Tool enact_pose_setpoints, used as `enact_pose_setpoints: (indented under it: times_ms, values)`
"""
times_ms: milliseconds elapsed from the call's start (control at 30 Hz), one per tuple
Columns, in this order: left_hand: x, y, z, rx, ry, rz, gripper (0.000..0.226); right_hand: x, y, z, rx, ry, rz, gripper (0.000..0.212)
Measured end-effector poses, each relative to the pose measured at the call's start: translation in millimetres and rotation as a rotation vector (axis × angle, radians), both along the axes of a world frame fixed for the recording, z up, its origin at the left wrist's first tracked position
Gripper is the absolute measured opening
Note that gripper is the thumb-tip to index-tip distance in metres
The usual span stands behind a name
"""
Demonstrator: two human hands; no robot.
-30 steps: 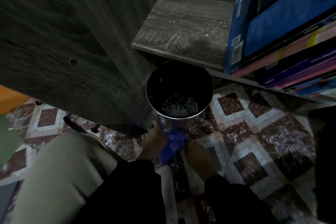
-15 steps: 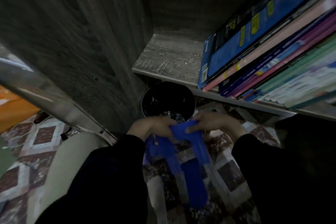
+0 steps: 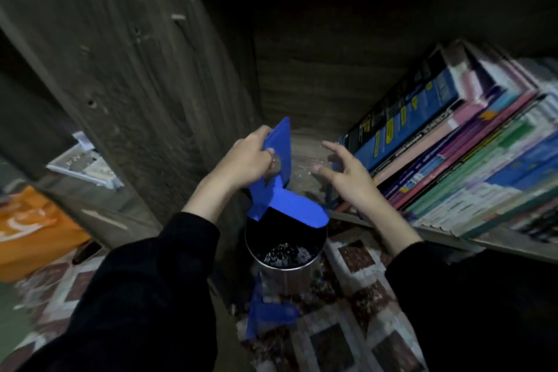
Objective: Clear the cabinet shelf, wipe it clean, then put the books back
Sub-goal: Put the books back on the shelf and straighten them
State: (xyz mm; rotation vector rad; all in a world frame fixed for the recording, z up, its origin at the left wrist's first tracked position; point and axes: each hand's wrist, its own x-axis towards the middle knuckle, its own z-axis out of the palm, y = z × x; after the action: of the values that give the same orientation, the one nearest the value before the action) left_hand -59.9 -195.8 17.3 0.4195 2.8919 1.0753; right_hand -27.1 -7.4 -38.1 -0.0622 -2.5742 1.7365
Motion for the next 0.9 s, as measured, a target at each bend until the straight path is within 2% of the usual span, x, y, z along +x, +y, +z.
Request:
enact_pose_setpoints:
  times_ms: [133, 233, 300, 433, 600, 767, 900]
  values:
    - [-32.5, 9.8, 5.5, 0.104, 0.013, 0.133, 0.028, -7.6, -10.4, -37.3, 0.271, 0.062, -0.056, 0.054]
    - [-60.1, 20.2, -0.5, 0.046, 0.046, 0.189, 0.031, -26.8, -20.6, -64.3, 0.417, -0.057, 0.08, 0.064]
    - [-78.2, 24.3, -7.3, -0.014, 0.059, 0.195, 0.033, -41.5, -26.8, -75.7, 0.447, -0.14, 0.136, 0.069]
    - [-110.3, 25.3, -16.8, -0.083, 0.071, 0.191, 0.038, -69.7, -36.1, -90.5, 0.457, -0.178, 0.154, 0.069]
    - [-141.5, 21.3, -18.0, -0.149, 0.112, 0.19, 0.04, -94.3, -42.2, -102.6, 0.656, -0.127, 0.172, 0.068]
    - [-148.9, 15.8, -21.7, -0.341, 0.218, 0.195, 0.038, -102.1, -47.2, -104.7, 0.687, -0.108, 0.179, 0.068]
    - [-145.6, 13.4, -23.1, -0.483, 0.309, 0.153, 0.055, -100.8, -45.9, -97.2, 0.707, -0.123, 0.174, 0.066]
